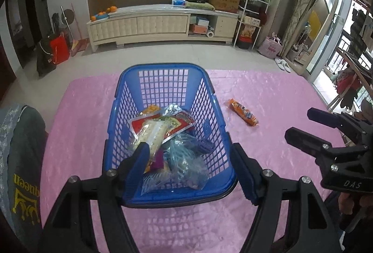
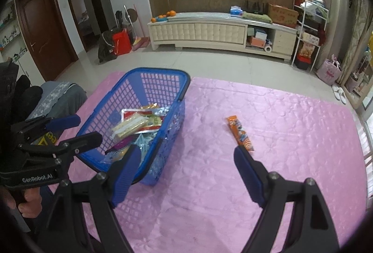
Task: Organize snacks
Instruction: 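Move the right gripper toward the orange snack stick on the bed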
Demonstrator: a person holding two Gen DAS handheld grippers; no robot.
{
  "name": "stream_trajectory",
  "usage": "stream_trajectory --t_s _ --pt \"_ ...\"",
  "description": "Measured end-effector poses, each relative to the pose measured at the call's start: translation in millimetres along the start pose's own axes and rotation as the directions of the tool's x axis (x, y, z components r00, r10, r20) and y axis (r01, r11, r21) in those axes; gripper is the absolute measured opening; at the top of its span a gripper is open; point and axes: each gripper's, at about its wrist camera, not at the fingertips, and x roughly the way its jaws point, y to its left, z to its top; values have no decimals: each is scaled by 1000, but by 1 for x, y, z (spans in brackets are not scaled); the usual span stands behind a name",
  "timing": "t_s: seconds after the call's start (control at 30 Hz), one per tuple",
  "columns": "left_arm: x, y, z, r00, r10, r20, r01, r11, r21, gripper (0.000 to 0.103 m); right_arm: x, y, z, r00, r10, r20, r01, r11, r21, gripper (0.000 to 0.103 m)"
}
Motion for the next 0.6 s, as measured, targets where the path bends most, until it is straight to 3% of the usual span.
stream_trajectory --t_s 0.27,0.37,0.47,0.6 --pt "11 -22 18 1000 3 0 -3 998 65 69 1 -19 20 1000 -8 5 8 1000 -11 85" --pt "22 -22 27 1000 -5 -14 6 999 53 70 5 -24 28 1000 -4 7 4 1000 -9 85" --pt "34 -19 38 1000 3 -30 -2 1000 29 79 13 -31 33 1000 1 -1 -1 1000 -8 85" --pt "57 -12 45 997 8 -77 -7 1000 7 79 30 -46 41 1000 5 -26 -4 1000 5 85"
